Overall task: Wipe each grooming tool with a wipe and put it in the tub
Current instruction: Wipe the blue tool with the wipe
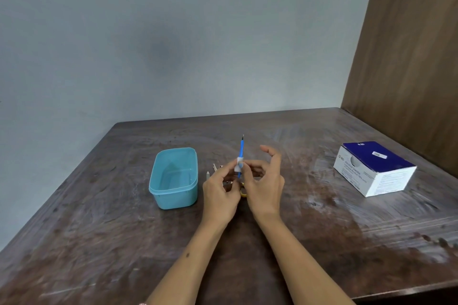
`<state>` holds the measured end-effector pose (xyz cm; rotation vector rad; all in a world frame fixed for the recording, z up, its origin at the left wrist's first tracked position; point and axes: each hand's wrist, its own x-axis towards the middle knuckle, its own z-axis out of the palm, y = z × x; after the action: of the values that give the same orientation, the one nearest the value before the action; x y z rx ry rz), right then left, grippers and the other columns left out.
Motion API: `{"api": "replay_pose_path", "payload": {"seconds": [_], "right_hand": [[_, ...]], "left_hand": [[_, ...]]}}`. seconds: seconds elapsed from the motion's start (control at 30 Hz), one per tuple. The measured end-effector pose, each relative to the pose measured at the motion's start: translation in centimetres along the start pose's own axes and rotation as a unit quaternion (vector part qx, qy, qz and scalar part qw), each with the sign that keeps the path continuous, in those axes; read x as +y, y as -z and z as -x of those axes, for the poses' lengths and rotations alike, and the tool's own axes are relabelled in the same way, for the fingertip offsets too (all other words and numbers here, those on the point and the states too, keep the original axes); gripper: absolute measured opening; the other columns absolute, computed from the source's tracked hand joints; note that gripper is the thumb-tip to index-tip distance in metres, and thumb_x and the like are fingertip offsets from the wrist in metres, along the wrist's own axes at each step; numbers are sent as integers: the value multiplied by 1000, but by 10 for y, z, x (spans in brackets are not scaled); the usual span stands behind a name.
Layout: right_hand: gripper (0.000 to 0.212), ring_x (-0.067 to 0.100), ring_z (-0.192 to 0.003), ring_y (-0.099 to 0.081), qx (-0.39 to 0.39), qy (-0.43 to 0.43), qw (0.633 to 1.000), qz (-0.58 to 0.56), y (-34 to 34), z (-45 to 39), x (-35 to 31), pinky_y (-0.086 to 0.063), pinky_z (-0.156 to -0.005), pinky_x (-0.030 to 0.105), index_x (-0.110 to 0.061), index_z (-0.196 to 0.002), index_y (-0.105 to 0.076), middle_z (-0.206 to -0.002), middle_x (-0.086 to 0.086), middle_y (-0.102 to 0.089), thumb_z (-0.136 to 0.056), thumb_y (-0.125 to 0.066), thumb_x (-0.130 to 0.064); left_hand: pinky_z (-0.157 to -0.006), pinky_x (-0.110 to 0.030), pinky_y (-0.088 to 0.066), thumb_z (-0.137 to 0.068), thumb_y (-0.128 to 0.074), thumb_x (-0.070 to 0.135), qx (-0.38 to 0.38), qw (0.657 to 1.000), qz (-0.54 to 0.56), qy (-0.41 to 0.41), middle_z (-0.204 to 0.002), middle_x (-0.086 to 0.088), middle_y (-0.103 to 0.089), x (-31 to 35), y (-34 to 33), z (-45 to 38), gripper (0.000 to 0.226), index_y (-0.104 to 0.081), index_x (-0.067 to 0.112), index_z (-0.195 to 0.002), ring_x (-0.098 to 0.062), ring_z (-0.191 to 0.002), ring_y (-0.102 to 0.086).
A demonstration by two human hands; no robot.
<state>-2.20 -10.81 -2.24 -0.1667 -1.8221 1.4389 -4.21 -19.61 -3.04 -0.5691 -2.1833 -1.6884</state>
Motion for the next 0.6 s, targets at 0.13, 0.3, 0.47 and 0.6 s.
{"api": "replay_pose_path", "payload": {"seconds": [0.13, 0.3, 0.47, 0.6], "right_hand": [[49, 1, -75, -66, 19, 3, 1000, -15, -1, 0, -1, -52, -68, 15, -26, -125, -39, -80, -9, -69, -85, -68, -18], [46, -2, -77, -65, 18, 13, 1000, -8, -1, 0, -1, -50, -69, 12, -29, -118, -40, -81, -10, -68, -85, -67, -12], [46, 1, -77, -66, -6, 6, 1000, -7, -2, 1, -2, -52, -71, 16, -28, -115, -40, -80, -8, -68, -83, -65, -6], [47, 3, -76, -66, 8, -5, 1000, -23, -2, 0, -4, -51, -71, 15, -27, -111, -38, -77, -7, -68, -81, -66, -6]], "left_hand": [[-73, -4, -46, -80, -56, -12, -12, 1000, -9, -7, -101, 7, -68, 1, 0, 1, 50, -62, 18, -120, 8, -91, -62], [-73, -6, -47, -79, -55, -13, -10, 1000, -5, 9, -94, 9, -67, 2, -2, 2, 53, -59, 19, -122, 5, -89, -62], [-76, -9, -47, -79, -58, -10, 11, 999, -1, 36, -89, 2, -70, 0, 0, 2, 59, -47, 21, -127, 2, -84, -63], [-84, -25, -49, -79, -59, -9, 3, 999, 3, 39, -86, 5, -71, 2, -2, 3, 59, -45, 23, -126, 2, -82, -63]]}}
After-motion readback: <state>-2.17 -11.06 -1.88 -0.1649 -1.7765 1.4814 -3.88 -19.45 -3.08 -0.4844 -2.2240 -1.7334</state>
